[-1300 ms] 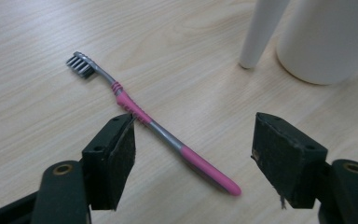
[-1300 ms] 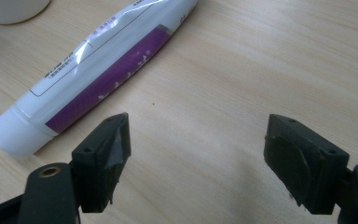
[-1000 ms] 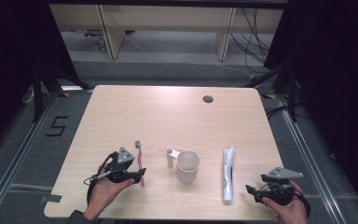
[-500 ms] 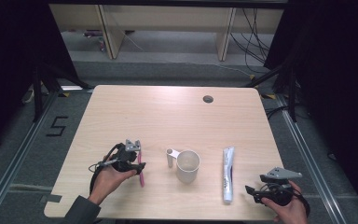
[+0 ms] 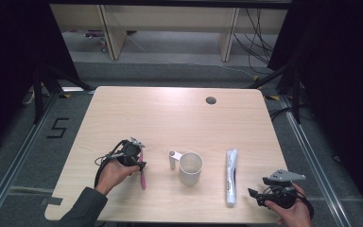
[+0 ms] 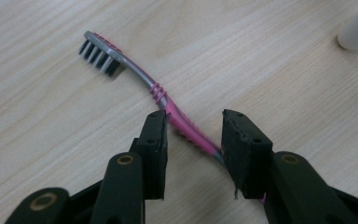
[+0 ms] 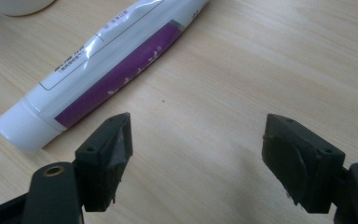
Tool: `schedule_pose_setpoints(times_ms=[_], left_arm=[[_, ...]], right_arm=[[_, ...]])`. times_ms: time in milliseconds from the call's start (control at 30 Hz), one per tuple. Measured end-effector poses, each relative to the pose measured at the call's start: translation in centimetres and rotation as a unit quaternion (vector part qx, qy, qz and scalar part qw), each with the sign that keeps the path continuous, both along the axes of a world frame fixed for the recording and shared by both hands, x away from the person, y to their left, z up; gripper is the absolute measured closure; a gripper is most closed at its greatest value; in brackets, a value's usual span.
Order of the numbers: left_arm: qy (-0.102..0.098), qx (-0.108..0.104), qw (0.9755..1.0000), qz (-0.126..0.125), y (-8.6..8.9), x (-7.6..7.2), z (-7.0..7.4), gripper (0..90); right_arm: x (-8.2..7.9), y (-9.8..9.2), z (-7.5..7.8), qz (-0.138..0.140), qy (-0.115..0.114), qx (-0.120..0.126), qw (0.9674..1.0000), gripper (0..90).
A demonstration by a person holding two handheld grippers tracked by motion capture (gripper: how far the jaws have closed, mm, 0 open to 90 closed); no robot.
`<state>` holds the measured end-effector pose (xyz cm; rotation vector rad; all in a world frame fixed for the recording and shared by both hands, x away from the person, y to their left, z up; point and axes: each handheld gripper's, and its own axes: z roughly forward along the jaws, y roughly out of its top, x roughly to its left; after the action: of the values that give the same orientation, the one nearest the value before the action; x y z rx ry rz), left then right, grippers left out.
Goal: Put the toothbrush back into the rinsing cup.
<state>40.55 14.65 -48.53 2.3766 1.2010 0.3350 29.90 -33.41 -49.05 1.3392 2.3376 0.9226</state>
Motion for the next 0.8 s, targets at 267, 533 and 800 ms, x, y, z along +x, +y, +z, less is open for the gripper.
schedule_pose_setpoints(times_ms=[267, 533, 800], left_arm=[[0.026, 0.021, 0.9994, -0.013, -0.2, 0.8, -0.1, 66.7], [0.054, 0.05, 0.9968, -0.031, -0.6, 1.4, 0.1, 74.1], [0.092, 0.075, 0.9919, -0.046, -1.0, 2.1, 0.3, 79.2]], right_arm=[[0.0, 0.0, 0.0, -0.001, 0.003, 0.001, 1.0, 25.6], [0.1, 0.0, -0.1, 0.005, -0.003, 0.002, 1.0, 25.6], [0.2, 0.0, -0.2, 0.012, -0.006, -0.001, 0.9999, 25.7]])
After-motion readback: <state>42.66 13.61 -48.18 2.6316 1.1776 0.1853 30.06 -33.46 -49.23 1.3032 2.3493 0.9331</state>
